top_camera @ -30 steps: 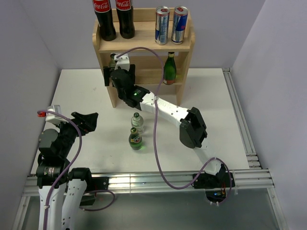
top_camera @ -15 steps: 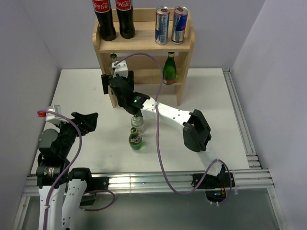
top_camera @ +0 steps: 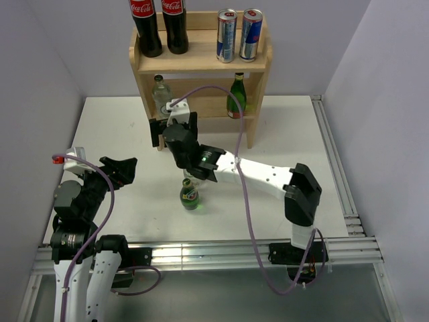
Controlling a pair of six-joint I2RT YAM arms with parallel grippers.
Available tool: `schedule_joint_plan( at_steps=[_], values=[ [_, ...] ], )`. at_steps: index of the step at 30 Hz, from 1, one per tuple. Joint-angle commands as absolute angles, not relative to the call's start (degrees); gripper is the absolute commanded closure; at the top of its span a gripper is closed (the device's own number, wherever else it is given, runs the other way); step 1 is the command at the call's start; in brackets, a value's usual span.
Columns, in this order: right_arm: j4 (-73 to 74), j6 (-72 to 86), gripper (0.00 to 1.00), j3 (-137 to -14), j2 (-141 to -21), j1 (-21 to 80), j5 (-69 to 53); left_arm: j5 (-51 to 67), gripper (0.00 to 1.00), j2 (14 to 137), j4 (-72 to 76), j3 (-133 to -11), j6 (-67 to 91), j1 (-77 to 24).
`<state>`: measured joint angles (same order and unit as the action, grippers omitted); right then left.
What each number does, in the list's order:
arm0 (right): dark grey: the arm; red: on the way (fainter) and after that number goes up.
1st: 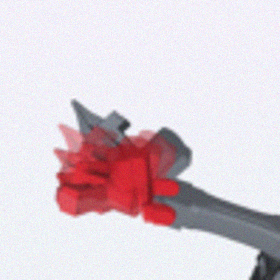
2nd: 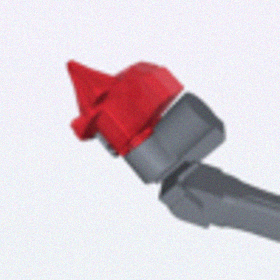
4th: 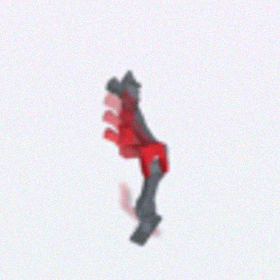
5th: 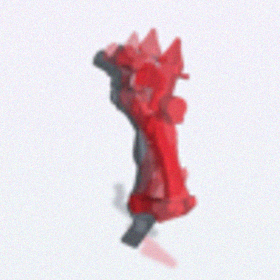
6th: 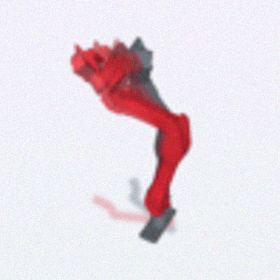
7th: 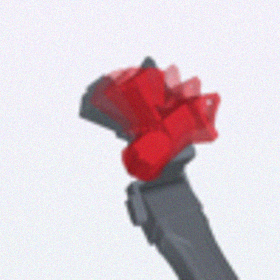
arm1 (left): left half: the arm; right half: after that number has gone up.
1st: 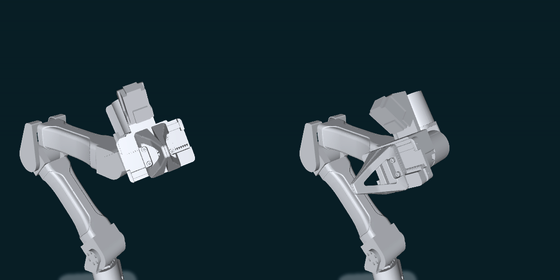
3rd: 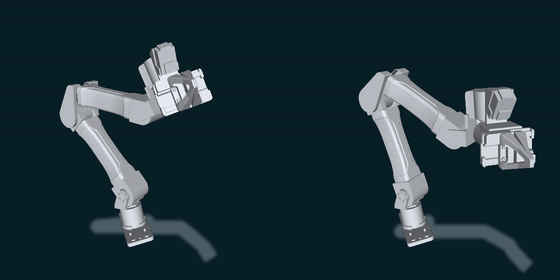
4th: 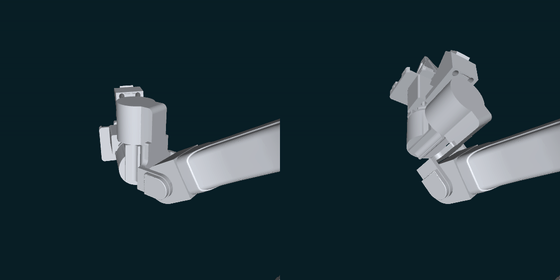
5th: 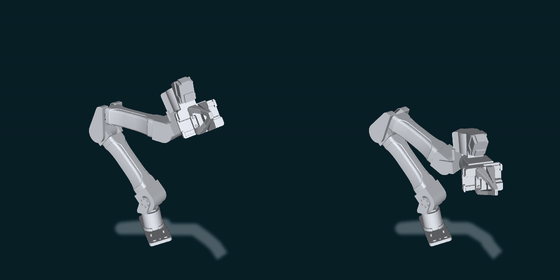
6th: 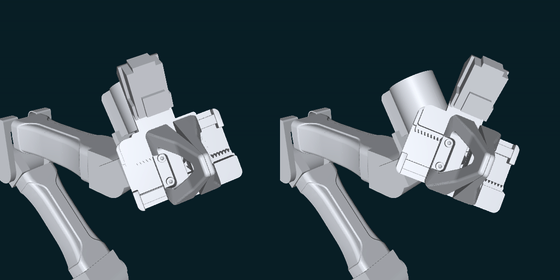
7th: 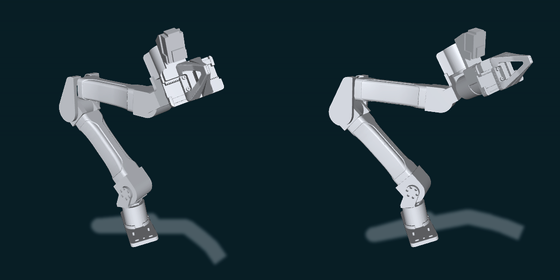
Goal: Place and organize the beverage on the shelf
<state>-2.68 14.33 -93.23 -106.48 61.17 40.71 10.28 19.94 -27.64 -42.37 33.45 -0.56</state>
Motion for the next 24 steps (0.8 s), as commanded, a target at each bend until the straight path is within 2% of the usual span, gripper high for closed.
schedule_joint_plan(
  at_steps=[1,11,19,24],
  values=[
    [-5.9,15.6,0.00,-89.8,-98.8,63.8,45.0,10.5,0.01,19.7,-25.8,-42.3,32.2,-0.2],
    [-3.5,17.9,0.00,-76.9,-85.1,72.9,50.8,10.4,0.01,20.1,-25.9,-42.4,32.3,-0.2],
    [2.8,32.0,0.00,-60.8,-73.8,82.4,55.4,10.5,0.01,20.4,-25.8,-42.3,32.3,-0.2],
    [2.8,40.2,0.00,-49.6,-71.7,88.1,54.2,11.8,0.01,21.8,-25.5,-42.2,31.9,-0.2]
  ],
)
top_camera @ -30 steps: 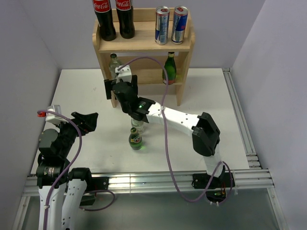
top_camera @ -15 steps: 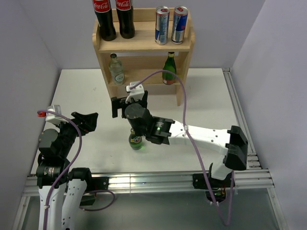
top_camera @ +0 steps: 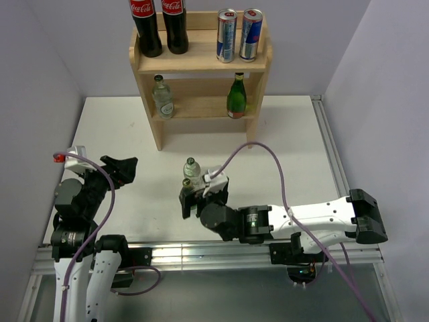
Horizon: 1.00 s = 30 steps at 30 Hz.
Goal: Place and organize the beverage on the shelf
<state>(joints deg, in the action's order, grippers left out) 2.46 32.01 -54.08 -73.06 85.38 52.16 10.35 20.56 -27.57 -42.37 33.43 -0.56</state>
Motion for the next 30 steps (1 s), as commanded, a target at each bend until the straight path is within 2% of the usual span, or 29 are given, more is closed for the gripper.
schedule_joint_plan(
  at_steps=[1,5,13,21,30],
  values=[
    [2.9,42.2,0.00,-48.6,-72.1,88.8,54.4,12.6,0.01,22.1,-25.4,-42.2,31.9,-0.2],
    [10.3,49.4,0.00,-46.7,-73.0,93.6,58.7,20.0,0.01,22.8,-22.2,-41.1,31.6,-0.2],
    [15.7,58.9,0.00,-38.7,-65.2,96.5,60.8,30.7,0.01,24.2,-22.2,-39.9,35.6,-0.2],
    [8.1,53.0,0.00,-38.8,-69.8,94.8,59.3,19.6,0.01,28.5,-29.4,-45.0,29.3,-0.9],
    [-9.7,42.4,0.00,-40.4,-80.2,86.3,49.4,17.4,0.01,26.9,-27.6,-43.3,29.8,-2.5]
  ],
)
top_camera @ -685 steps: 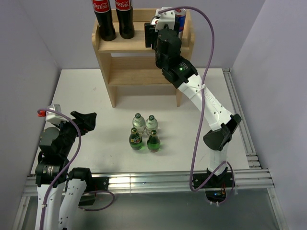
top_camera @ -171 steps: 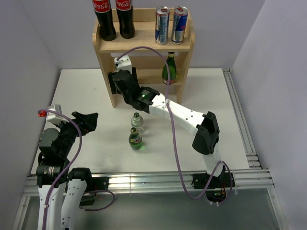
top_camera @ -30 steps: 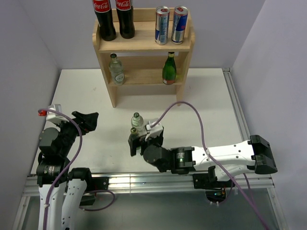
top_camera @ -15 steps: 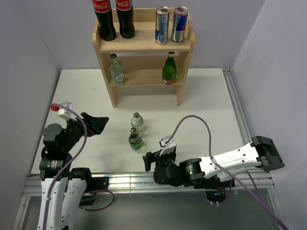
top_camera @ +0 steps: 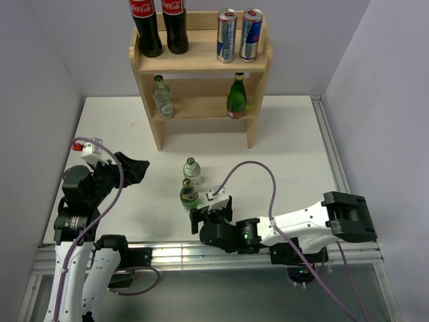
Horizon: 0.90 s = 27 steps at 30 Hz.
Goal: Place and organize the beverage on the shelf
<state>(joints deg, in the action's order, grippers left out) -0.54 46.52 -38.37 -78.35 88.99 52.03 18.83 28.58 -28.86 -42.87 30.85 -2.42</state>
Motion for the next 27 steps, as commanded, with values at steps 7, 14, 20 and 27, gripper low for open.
schedule_joint_plan(
  at_steps=[7,14,20,27],
  values=[
    [-14.3,38.2,0.00,-44.7,-87.2,80.6,45.2,16.8,0.01,26.2,-27.5,-43.2,30.0,-2.5],
    [-15.0,37.5,0.00,-51.5,-95.2,79.7,43.7,16.9,0.01,25.1,-27.3,-43.0,29.9,-1.3],
    [-14.4,38.0,0.00,-53.6,-99.1,78.7,43.7,17.4,0.01,24.5,-27.2,-42.9,29.8,-1.2],
    [-14.2,38.6,0.00,-54.2,-102.0,77.3,44.0,17.8,0.01,23.9,-27.2,-42.8,29.8,-1.2]
  ],
)
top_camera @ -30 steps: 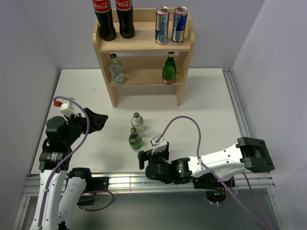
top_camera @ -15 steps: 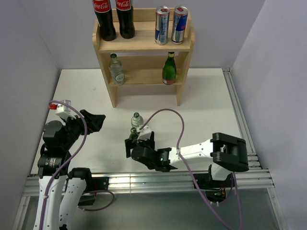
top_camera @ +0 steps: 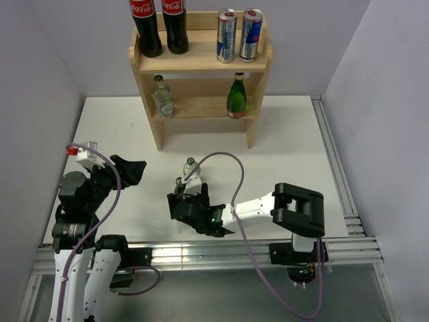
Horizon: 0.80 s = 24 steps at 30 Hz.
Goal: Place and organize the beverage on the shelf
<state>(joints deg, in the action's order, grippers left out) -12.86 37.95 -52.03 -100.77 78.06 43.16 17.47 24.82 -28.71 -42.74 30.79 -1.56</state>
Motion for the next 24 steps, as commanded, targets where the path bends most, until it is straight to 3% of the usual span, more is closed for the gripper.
schedule_joint_plan(
  at_steps=[1,11,16,17,19,20,21,23,24],
  values=[
    [-14.2,38.7,0.00,-54.7,-102.5,77.1,44.2,17.8,0.01,23.9,-27.1,-42.7,29.8,-1.2],
    [-16.2,38.2,0.04,-57.2,-107.8,75.9,46.0,18.3,0.01,23.2,-26.9,-42.6,29.7,-1.2],
    [-16.8,38.1,0.34,-56.9,-108.2,75.5,48.0,18.4,0.01,23.4,-26.9,-42.6,29.7,-1.2],
    [-16.8,38.1,0.48,-56.7,-108.2,75.3,48.2,18.4,0.01,23.3,-27.0,-42.5,29.7,-1.2],
    [-16.4,38.3,0.63,-56.3,-107.9,75.2,48.4,18.4,0.01,23.2,-26.8,-42.5,29.7,-1.2],
    [-16.3,38.6,0.78,-56.3,-107.8,75.2,48.7,18.4,0.01,23.3,-26.8,-42.5,29.7,-1.2],
    [-16.0,38.8,0.86,-56.2,-107.8,75.2,48.6,18.4,0.01,23.3,-26.9,-42.5,29.7,-1.1],
    [-14.2,40.0,0.98,-56.2,-107.1,75.1,49.1,18.3,0.01,23.2,-26.8,-42.5,29.7,-1.1],
    [-13.8,40.3,1.00,-56.0,-106.6,75.2,49.2,18.3,0.01,23.2,-26.9,-42.5,29.7,-1.1]
  ],
)
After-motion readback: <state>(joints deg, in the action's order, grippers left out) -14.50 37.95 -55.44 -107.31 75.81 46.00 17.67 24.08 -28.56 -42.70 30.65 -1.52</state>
